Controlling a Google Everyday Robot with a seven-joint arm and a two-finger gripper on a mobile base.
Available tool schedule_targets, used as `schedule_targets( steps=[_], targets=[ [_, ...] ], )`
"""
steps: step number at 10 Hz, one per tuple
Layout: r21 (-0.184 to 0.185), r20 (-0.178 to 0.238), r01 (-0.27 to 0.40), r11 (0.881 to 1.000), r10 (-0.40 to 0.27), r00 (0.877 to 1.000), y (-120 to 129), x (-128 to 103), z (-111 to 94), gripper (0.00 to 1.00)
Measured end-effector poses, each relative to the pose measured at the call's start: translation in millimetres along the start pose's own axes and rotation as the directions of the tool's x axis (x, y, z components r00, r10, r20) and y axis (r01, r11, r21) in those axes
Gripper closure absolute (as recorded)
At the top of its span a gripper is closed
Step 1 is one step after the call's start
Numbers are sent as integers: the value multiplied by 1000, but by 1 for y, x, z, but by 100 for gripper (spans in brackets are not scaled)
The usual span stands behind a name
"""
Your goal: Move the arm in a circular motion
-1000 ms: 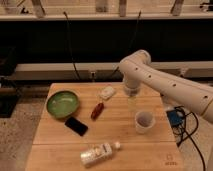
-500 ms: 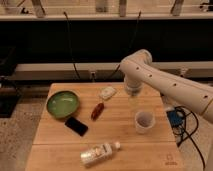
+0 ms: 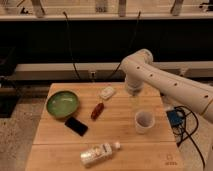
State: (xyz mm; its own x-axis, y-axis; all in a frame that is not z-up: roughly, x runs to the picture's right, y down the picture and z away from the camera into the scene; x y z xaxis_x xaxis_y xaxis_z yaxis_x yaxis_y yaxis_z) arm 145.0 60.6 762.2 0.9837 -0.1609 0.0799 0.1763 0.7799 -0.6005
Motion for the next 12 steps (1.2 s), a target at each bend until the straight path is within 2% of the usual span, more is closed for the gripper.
schedule_targets(
  steps=[12],
  targets=[
    [-11, -11, 51, 999, -51, 999, -2, 12, -1, 20]
  ],
)
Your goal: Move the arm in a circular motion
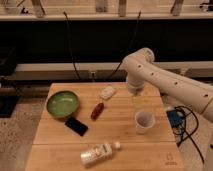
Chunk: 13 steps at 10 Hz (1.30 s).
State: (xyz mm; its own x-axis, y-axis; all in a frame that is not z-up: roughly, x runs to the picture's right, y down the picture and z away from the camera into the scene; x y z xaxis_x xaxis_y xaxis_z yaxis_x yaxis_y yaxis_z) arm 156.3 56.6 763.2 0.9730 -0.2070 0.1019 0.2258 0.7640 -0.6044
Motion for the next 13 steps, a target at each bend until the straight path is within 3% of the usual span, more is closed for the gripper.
schedule_targets(
  steps=[13],
  targets=[
    [-5, -7, 73, 997, -73, 997, 6, 12, -2, 20]
  ],
)
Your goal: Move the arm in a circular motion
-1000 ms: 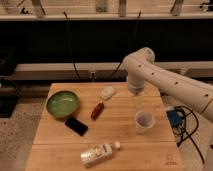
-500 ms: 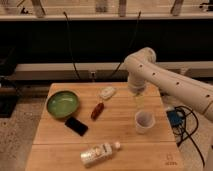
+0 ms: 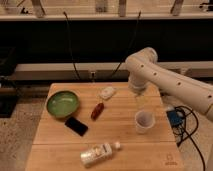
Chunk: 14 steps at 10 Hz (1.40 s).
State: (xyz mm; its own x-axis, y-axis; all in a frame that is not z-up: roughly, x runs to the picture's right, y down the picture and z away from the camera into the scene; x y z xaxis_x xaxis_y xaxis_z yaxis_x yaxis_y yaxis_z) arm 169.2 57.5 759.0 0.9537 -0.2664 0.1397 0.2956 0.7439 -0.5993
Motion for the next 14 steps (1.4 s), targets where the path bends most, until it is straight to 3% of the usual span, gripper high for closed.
schedule_targets(
  steps=[14],
  targets=[
    [5, 3, 110, 994, -110, 994, 4, -3, 2, 20]
  ],
)
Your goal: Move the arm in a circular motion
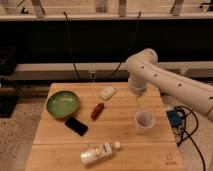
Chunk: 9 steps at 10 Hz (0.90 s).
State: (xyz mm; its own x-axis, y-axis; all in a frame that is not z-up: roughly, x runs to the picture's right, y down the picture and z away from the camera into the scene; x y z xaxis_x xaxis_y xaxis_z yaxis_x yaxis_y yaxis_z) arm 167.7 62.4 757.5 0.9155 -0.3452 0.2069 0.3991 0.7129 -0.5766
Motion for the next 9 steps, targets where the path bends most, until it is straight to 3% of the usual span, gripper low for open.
schedule_targets(
  steps=[9],
  targets=[
    [4, 2, 82, 997, -82, 997, 2, 1, 2, 20]
  ],
)
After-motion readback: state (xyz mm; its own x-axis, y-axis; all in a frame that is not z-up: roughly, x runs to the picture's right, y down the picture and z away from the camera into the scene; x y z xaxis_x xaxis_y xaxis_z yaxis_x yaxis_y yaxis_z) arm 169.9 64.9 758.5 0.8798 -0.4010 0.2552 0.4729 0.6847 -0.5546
